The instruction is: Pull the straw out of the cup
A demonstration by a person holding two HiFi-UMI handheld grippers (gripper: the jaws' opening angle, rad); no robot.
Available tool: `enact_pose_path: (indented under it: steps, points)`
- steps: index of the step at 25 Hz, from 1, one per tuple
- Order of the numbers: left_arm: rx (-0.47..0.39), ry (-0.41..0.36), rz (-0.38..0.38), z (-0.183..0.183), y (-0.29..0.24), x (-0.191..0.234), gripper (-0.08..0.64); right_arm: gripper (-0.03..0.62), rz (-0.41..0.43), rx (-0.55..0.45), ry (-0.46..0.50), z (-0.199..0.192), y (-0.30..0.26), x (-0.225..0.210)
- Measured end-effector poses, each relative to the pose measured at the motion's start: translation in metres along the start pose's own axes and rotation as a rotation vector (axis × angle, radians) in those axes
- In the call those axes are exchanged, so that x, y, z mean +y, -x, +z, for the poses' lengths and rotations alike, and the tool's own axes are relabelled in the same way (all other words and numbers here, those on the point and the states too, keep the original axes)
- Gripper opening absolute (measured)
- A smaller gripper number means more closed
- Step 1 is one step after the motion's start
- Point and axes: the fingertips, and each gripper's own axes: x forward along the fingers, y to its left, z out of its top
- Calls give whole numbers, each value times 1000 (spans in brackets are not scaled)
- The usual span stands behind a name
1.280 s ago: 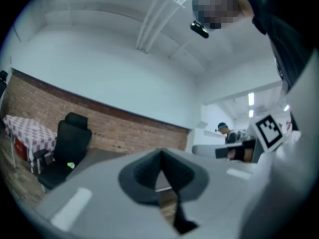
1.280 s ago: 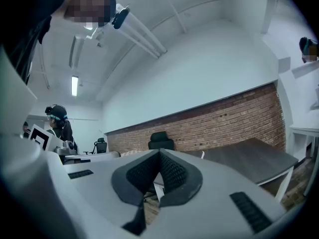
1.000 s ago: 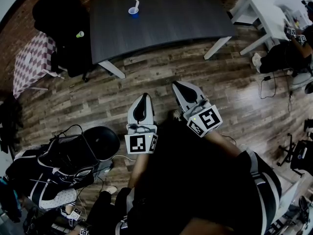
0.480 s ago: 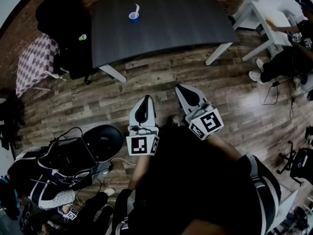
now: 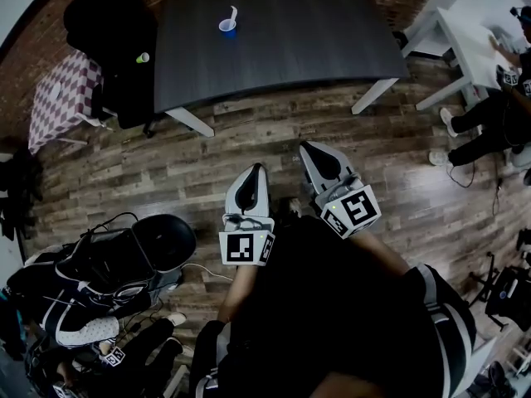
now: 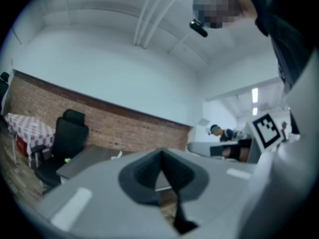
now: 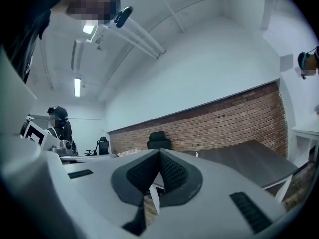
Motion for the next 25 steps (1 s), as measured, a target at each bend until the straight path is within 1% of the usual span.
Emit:
enact_pose_path:
  steps: [6, 12, 18, 25]
  points:
    - [17, 39, 21, -10, -18, 18, 5, 5, 3, 33, -7, -13, -23, -11]
    - [17, 48, 14, -15, -49, 51, 5, 5, -3, 52, 2, -21, -64, -23]
    - [14, 59, 3, -11, -93, 98, 5, 5, -3, 71, 8, -25, -118, -36]
    - [23, 68, -3, -4, -139, 166, 5, 5, -32, 105, 2, -36, -189, -53]
